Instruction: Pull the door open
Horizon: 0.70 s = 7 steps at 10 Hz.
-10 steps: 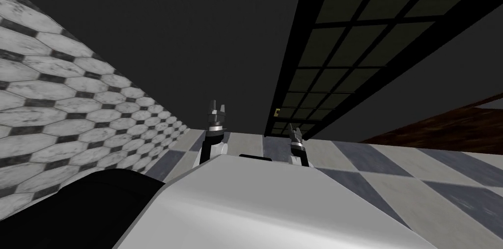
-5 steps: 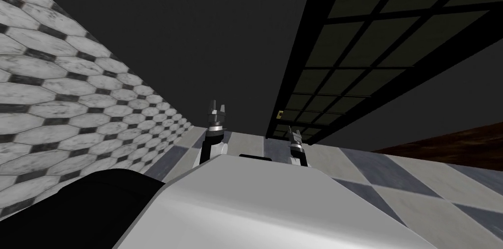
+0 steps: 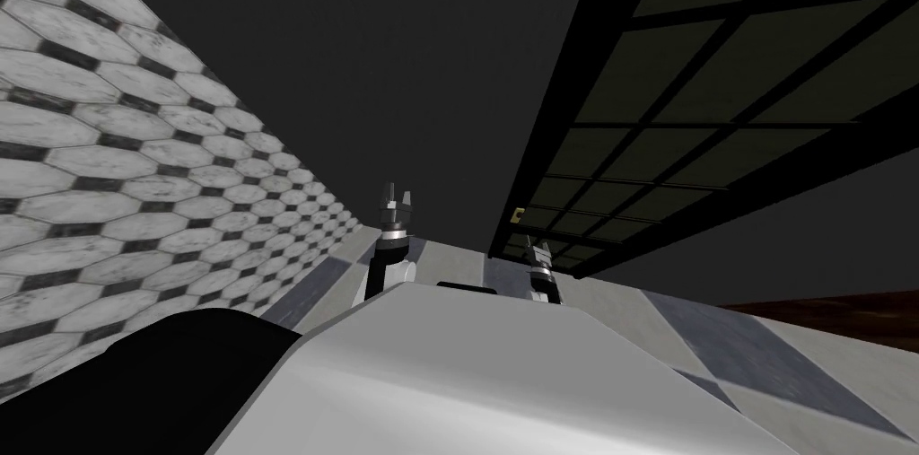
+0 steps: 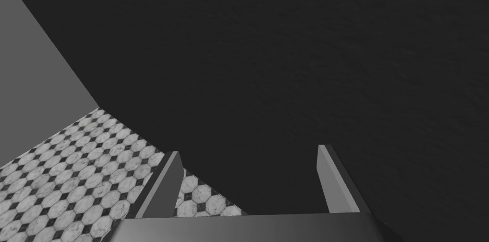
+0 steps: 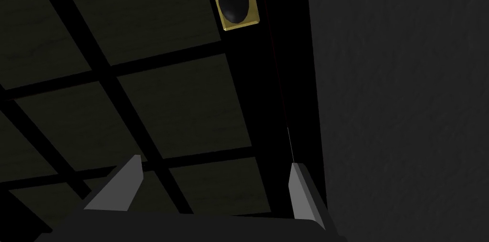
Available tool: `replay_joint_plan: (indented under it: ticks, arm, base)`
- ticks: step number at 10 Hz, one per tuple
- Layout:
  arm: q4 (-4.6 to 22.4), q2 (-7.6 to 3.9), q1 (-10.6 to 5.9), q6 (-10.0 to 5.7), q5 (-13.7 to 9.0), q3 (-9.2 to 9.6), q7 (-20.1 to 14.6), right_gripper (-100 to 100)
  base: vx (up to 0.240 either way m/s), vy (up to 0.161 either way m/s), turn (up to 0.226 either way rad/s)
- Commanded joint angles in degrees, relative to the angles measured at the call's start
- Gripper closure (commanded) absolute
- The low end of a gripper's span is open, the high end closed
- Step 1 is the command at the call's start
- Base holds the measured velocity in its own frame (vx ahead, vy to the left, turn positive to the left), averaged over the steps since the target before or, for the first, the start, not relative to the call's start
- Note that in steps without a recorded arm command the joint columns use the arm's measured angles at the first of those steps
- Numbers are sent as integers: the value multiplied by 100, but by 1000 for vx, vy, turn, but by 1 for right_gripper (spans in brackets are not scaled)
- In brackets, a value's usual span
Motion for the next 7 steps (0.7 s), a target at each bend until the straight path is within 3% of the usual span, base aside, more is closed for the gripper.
replay_joint_plan:
  ticks: [1,7]
  arm:
    - [286,-20,-86,-111,-42,-16,195,-100]
    - [957,-38,-231,-277,-186,-55,874,-100]
  base:
    - [38,-24,106]
    - [50,-36,128]
